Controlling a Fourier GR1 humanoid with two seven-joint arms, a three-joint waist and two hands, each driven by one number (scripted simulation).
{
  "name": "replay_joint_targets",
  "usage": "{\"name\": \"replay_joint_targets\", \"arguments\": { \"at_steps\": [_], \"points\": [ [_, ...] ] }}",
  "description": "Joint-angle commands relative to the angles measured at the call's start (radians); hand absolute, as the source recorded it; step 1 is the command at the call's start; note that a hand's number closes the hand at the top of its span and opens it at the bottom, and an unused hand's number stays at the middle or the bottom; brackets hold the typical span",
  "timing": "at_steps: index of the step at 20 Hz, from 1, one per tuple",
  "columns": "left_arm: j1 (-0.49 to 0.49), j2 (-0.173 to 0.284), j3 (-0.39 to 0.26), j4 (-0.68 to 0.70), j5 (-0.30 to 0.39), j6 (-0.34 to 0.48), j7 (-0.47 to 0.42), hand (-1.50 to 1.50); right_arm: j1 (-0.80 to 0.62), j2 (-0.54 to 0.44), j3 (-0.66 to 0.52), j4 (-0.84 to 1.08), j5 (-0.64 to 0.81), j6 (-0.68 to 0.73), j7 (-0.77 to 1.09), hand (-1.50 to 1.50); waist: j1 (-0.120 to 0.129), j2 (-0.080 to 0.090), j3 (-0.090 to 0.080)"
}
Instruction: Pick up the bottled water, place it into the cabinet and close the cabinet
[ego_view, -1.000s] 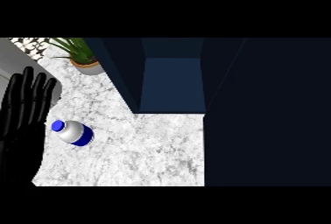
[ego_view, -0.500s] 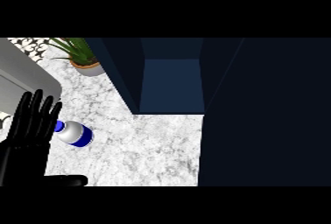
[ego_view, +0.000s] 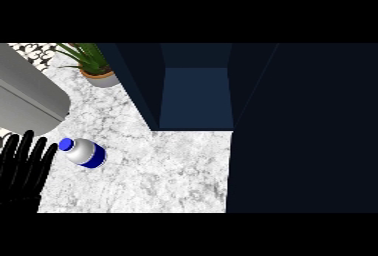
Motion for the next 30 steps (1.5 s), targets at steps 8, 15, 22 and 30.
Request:
{"name": "replay_joint_targets", "arguments": {
  "at_steps": [8, 15, 22, 30],
  "points": [
    [0.099, -0.008, 0.07, -0.005, 0.047, -0.081, -0.054, -1.5, 0.119, 0.011, 0.013, 0.09, 0.03, 0.106, -0.167, -1.5, 0.0, 0.0, 0.0],
    [0.077, 0.021, 0.186, 0.173, 0.105, -0.183, -0.204, -1.5, 0.133, 0.017, 0.093, -0.026, 0.07, 0.039, -0.086, -1.5, -0.002, 0.001, -0.001],
    [0.0, 0.039, 0.26, 0.272, 0.082, -0.168, -0.228, -1.5, 0.097, 0.001, 0.04, 0.056, 0.05, 0.085, -0.166, -1.5, -0.003, 0.002, 0.0],
    [-0.125, 0.097, 0.284, 0.494, 0.001, -0.212, -0.323, -1.5, 0.069, 0.026, 0.095, 0.146, 0.142, 0.062, -0.234, -1.5, -0.003, 0.003, 0.0]
  ]
}}
